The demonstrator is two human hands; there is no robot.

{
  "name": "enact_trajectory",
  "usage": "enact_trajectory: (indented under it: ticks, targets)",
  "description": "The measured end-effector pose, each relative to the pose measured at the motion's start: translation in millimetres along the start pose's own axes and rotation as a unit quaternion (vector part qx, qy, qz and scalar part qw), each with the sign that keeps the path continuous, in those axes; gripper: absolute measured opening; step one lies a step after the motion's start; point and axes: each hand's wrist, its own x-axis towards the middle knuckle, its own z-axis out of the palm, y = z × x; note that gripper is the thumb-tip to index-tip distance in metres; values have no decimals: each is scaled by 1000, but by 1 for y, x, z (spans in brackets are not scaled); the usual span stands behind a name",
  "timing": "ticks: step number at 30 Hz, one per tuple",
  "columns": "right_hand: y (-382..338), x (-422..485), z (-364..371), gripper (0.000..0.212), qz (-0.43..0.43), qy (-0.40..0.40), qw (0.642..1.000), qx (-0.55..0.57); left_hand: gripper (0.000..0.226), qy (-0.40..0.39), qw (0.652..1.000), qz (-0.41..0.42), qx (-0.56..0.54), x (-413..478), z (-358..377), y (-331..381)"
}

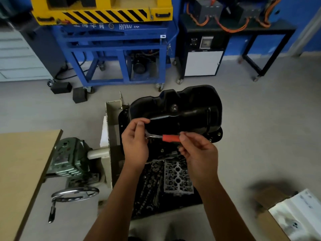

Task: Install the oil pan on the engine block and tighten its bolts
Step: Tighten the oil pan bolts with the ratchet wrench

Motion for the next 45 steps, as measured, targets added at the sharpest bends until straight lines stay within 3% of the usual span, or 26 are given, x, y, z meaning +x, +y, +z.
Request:
enact_trajectory:
  ticks: [3,10,16,29,39,45]
  targets:
    - [1,-21,-12,13,5,-20,999,-42,29,19,1000,14,7,4,9,0]
    - [6,-37,-32,13,20,-33,997,-68,25,-17,999,40,23,-1,19,-1]
    - [2,-12,-27,17,-32,-31,996,-77,31,-46,998,9,42,3,7,3]
    - [6,78,18,13,-121,-35,988,-88,33,-204,977,-55,-26,10,-15,-1]
    - [7,57,-6,12,-98,-29,992,-81,21,-139,989,-14,-53,12,-3,2]
    - [2,10,-18,8,-105,-29,984,-143,32,-81,996,-10,-26,12,-3,0]
